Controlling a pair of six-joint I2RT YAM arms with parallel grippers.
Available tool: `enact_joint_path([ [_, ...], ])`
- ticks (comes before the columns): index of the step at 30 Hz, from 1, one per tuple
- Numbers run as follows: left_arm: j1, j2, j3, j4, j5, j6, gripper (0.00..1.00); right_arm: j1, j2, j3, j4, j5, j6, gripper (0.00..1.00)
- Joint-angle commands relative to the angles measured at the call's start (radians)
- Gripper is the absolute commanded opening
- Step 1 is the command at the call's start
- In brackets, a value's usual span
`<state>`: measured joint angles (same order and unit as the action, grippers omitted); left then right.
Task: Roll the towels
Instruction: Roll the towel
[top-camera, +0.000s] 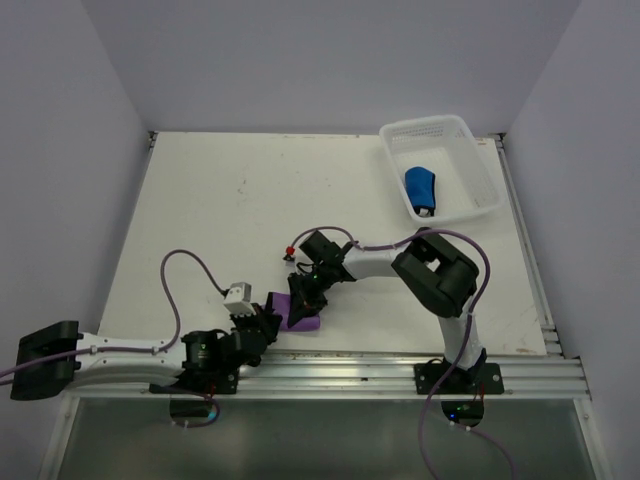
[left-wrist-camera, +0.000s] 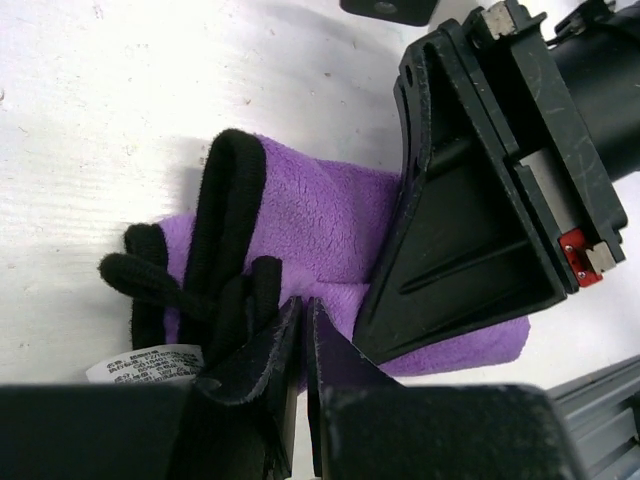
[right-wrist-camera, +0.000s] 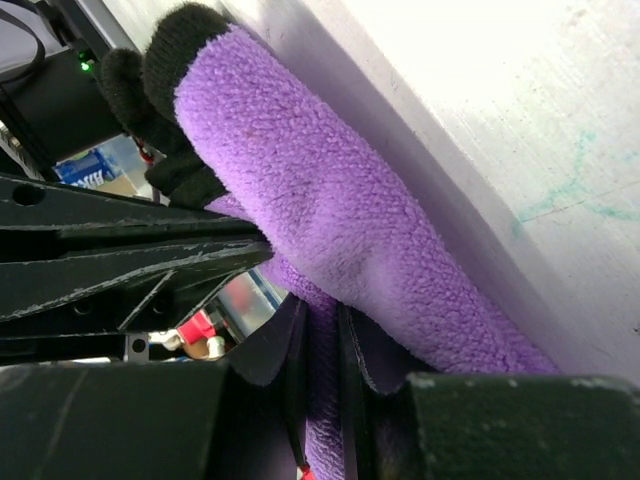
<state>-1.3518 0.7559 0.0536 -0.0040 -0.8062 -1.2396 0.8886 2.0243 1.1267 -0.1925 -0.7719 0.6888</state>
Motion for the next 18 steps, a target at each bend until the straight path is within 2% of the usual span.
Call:
enact_joint_path([
  [1,-0.006,0.118,-0.005,-0.048,-0.028,-0.11,0.09,-0.007,0.008,0.024,-0.094,0.043,-0.009,0.05],
  [5,-0.006,0.197,0.026,-0.059,-0.031,-0.127,0.09,-0.01,-0.013,0.041,-0.137,0.055,-0.035,0.16],
  [6,-0.006,0.212,0.028,-0.062,-0.03,-0.135,0.09,-0.013,-0.019,0.047,-0.139,0.057,-0.038,0.24],
  [12,-0.006,0.194,0.017,-0.051,-0.024,-0.143,0.06,-0.031,-0.102,0.053,-0.151,0.092,-0.064,0.51],
  [15,-0.006,0.184,0.005,-0.045,-0.017,-0.143,0.05,-0.036,-0.142,0.061,-0.179,0.137,-0.106,0.53],
  [18,-0.006,0.189,0.009,-0.05,-0.016,-0.144,0.05,-0.034,-0.226,0.062,-0.232,0.304,-0.181,0.53],
])
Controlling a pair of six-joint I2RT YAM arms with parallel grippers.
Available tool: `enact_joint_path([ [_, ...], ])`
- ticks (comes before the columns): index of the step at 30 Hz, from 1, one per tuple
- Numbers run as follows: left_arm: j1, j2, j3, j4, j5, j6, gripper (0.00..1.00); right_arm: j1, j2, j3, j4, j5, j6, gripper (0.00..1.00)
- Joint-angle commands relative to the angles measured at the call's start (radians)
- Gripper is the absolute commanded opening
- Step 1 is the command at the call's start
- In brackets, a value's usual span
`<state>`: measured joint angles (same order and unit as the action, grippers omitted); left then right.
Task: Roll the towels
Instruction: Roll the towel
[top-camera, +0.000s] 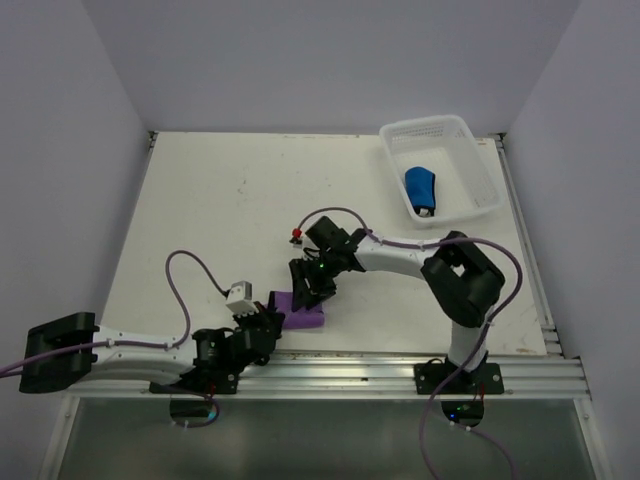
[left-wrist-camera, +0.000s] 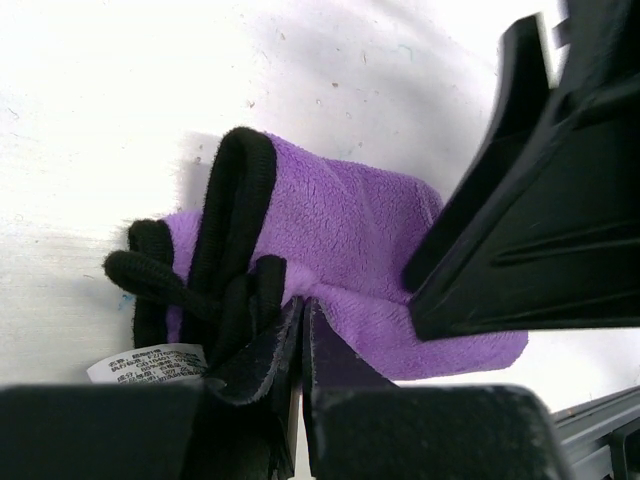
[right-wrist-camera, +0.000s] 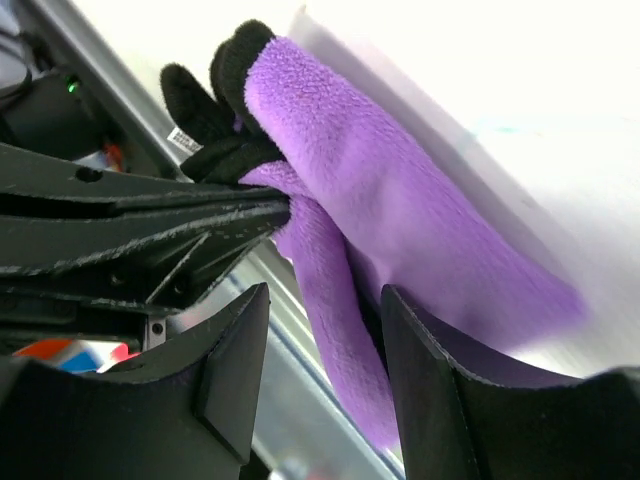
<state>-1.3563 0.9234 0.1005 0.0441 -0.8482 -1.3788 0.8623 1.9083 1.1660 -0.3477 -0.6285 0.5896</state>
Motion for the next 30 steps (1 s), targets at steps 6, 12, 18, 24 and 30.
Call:
enact_joint_path([
  [6,-0.001,0.046,-0.022,-0.108,0.026,-0.012,0.05,0.021,-0.408,-0.144,0.076,0.398,-0.253,0.41],
  [12,-0.001,0.035,-0.021,-0.118,0.021,-0.012,0.05,0.331,-0.696,-0.469,0.45,0.625,-0.707,0.36],
  [18,-0.001,0.032,-0.022,-0.115,0.017,-0.011,0.05,0.471,-0.714,-0.638,0.651,0.719,-0.847,0.2],
  [24,-0.001,0.022,-0.024,-0.118,0.015,-0.011,0.05,0.593,-0.585,-0.655,0.759,0.829,-1.002,0.29],
  [30,-0.001,-0.004,-0.035,-0.112,0.015,0.0,0.06,0.647,-0.424,-0.621,0.884,0.94,-1.113,0.27],
])
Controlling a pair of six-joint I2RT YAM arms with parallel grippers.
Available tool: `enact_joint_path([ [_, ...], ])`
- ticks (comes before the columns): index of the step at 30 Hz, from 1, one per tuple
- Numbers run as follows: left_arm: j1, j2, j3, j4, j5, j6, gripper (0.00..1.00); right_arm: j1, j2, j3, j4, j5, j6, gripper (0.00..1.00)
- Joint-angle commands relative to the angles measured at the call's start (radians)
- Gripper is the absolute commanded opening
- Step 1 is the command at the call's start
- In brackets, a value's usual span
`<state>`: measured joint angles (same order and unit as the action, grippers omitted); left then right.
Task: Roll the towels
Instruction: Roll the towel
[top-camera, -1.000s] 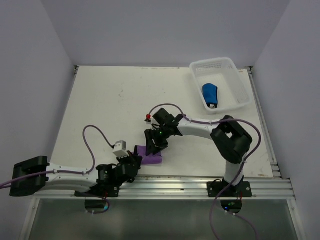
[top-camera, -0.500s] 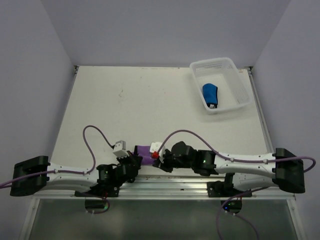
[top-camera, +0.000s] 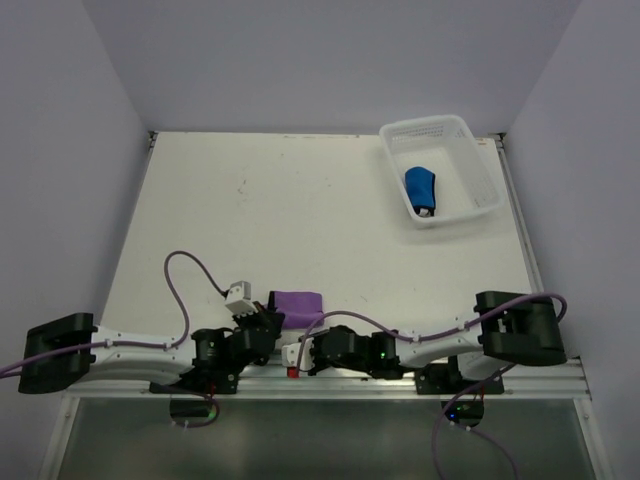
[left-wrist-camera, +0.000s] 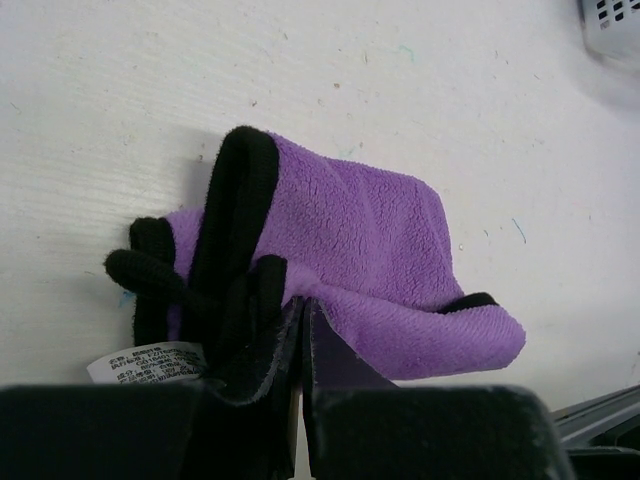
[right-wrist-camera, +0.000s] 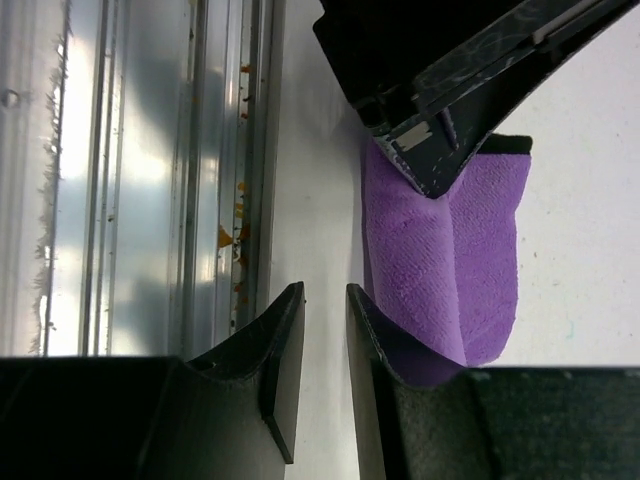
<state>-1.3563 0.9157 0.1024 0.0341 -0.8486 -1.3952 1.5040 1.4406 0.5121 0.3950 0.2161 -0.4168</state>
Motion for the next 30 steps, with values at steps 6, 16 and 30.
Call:
enact_joint_path([
  [6,-0.001,-0.026,-0.055,-0.086,0.023,0.033,0.05,0.004,0.171,0.055,0.251,0.123,-0.128,0.41],
  [16,-0.001,-0.026,-0.061,-0.068,0.028,0.044,0.05,0.004,0.216,0.063,0.297,0.161,-0.174,0.5],
  [30,-0.001,-0.058,-0.072,-0.051,0.033,0.087,0.06,-0.034,0.27,0.043,0.329,0.158,-0.166,0.49],
])
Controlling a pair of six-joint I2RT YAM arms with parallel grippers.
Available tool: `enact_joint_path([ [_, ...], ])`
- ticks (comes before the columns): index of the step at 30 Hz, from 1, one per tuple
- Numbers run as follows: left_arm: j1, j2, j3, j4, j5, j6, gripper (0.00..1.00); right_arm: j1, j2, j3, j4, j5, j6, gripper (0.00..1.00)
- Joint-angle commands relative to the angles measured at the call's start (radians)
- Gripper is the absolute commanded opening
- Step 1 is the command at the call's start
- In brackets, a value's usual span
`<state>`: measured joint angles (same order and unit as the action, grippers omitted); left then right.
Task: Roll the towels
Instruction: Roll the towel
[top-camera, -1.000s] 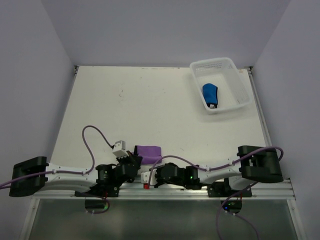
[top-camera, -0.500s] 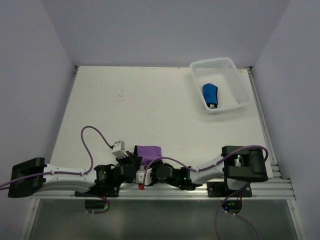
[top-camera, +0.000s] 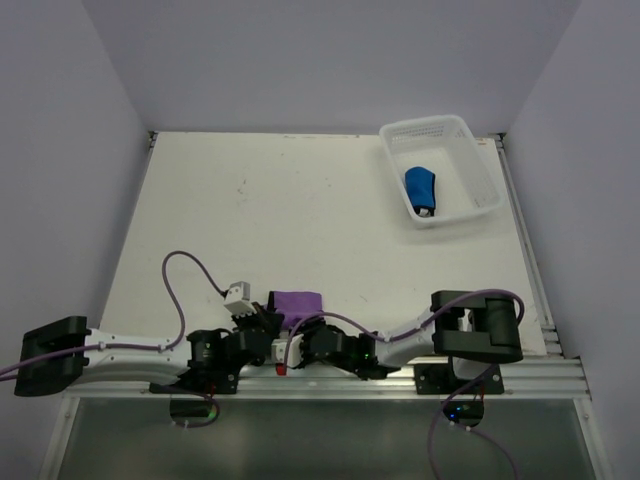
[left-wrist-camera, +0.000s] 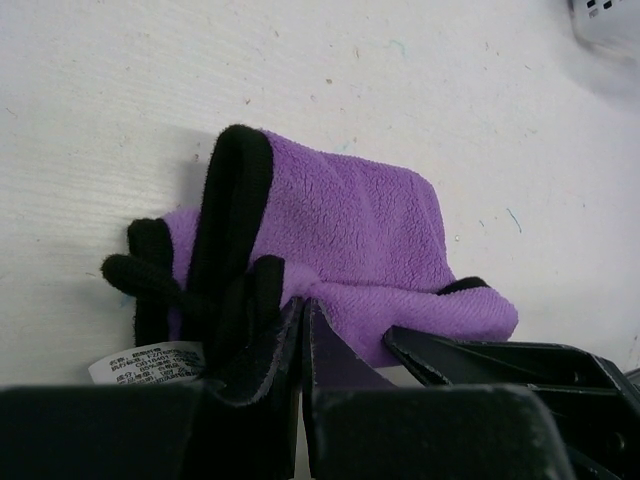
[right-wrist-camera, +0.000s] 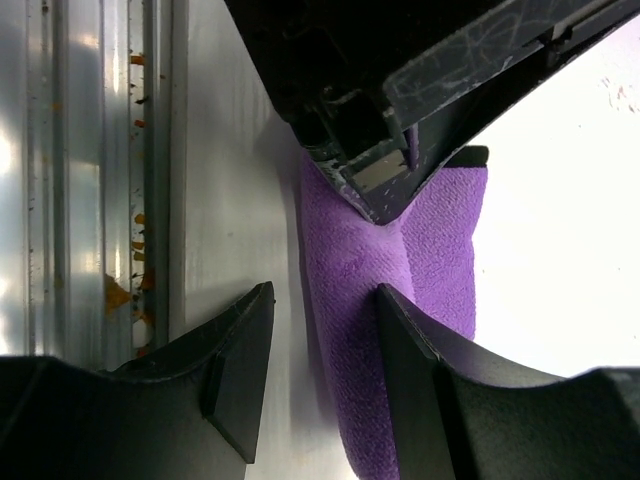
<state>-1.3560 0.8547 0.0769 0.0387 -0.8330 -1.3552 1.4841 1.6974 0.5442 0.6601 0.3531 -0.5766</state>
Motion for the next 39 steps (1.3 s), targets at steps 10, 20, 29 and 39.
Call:
enact_joint_path([
  [10,-0.002,0.02,-0.046,0.016,0.029,0.102,0.06,-0.056,0.033,-0.007,0.088,0.003,-0.009,0.47],
  [20,-0.002,0.024,-0.049,0.032,0.032,0.116,0.06,-0.073,0.057,-0.03,0.119,-0.058,-0.023,0.46],
  [29,-0.002,0.021,-0.052,0.029,0.031,0.111,0.06,-0.084,0.062,-0.036,0.184,-0.069,-0.051,0.53],
  [39,-0.002,0.01,-0.057,0.027,0.032,0.114,0.06,-0.091,0.137,-0.021,0.207,-0.031,-0.094,0.49],
])
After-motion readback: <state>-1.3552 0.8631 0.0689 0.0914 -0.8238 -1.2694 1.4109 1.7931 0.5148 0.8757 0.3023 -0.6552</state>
